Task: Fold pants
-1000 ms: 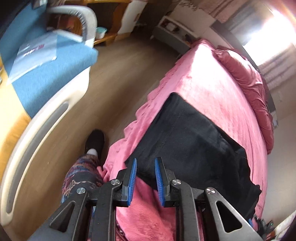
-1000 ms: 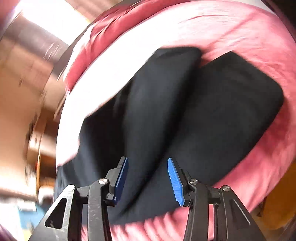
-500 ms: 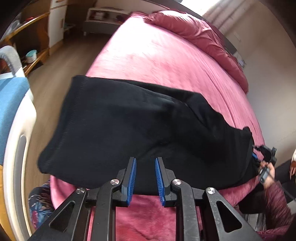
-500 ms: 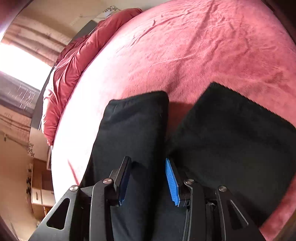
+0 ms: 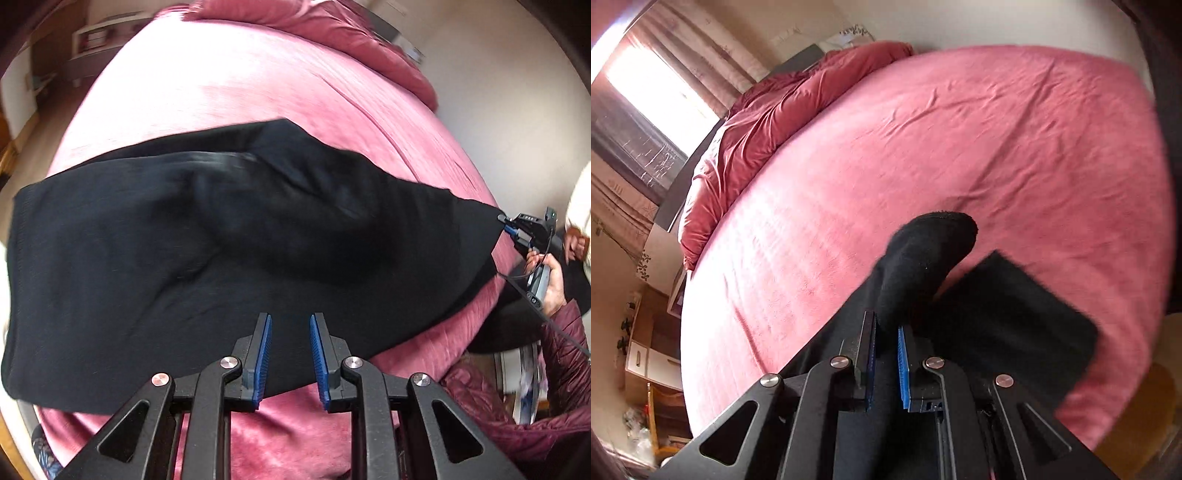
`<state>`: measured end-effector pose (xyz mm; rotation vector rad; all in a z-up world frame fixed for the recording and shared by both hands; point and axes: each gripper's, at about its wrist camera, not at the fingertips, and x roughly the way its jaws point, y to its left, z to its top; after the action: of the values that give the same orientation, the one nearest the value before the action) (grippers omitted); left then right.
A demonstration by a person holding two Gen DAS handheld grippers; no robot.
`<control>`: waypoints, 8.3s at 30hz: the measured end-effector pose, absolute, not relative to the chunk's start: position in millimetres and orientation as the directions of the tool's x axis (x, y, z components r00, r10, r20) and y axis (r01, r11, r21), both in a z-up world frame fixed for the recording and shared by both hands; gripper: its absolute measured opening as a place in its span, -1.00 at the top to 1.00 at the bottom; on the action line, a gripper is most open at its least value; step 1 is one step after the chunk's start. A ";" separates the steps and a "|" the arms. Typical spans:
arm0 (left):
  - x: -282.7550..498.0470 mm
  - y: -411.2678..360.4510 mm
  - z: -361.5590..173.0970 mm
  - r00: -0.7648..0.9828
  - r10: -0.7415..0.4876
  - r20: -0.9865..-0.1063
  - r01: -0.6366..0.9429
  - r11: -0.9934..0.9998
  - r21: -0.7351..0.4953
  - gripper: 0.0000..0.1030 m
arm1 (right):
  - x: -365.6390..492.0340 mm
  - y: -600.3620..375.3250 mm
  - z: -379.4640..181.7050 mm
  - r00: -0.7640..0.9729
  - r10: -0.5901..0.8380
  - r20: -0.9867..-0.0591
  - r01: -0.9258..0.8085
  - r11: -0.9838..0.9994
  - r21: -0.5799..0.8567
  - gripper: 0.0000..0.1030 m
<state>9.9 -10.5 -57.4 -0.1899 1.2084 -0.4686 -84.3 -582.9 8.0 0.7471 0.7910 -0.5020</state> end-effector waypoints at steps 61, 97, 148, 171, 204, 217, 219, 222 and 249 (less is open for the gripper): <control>9.4 21.4 -73.7 0.357 -0.397 -0.845 0.159 0.918 -0.364 0.43 | -97.6 -511.6 11.6 0.577 0.017 -0.817 0.433 0.841 0.324 0.40; 11.2 63.7 -94.2 0.385 -0.329 -0.862 0.026 0.938 -0.346 0.45 | 163.2 -151.7 -65.1 0.238 0.357 -0.903 -0.272 0.917 0.291 0.92; -52.3 238.9 -81.2 0.459 -0.286 -0.841 -0.492 0.706 -0.509 0.28 | -18.7 -159.5 -61.0 0.307 0.421 -0.853 -0.231 0.903 0.362 0.28; -55.4 239.0 -75.2 0.464 -0.035 -0.885 -0.488 0.824 -0.288 0.50 | -53.6 -169.9 -93.1 0.263 0.454 -0.851 -0.187 0.889 0.417 0.27; -12.4 94.0 -75.8 0.433 -0.139 -0.891 -0.138 0.966 -0.218 0.47 | -216.9 -570.7 -55.1 0.703 0.033 -0.711 0.631 0.433 0.643 0.16; -14.6 96.1 -72.0 0.417 -0.117 -0.901 -0.176 0.963 -0.206 0.47 | -233.4 -641.7 -96.2 0.747 -0.041 -0.663 0.656 0.203 0.727 0.17; -13.8 93.3 -70.8 0.417 -0.114 -0.902 -0.175 0.963 -0.203 0.47 | -230.5 -646.3 -97.1 0.755 -0.049 -0.654 0.649 0.196 0.735 0.17; -11.9 89.9 -69.3 0.416 -0.123 -0.901 -0.174 0.962 -0.212 0.47 | -222.5 -652.8 -97.0 0.749 -0.051 -0.661 0.655 0.213 0.725 0.50; 11.6 59.5 -63.3 0.414 -0.424 -0.805 -0.066 0.868 -0.491 0.47 | -95.7 -414.9 43.4 0.687 0.357 -0.633 0.096 0.819 0.566 0.70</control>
<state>11.6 59.5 -63.3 -0.4947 1.1327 -0.2369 -95.7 -414.9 43.4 0.6092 0.8124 0.1566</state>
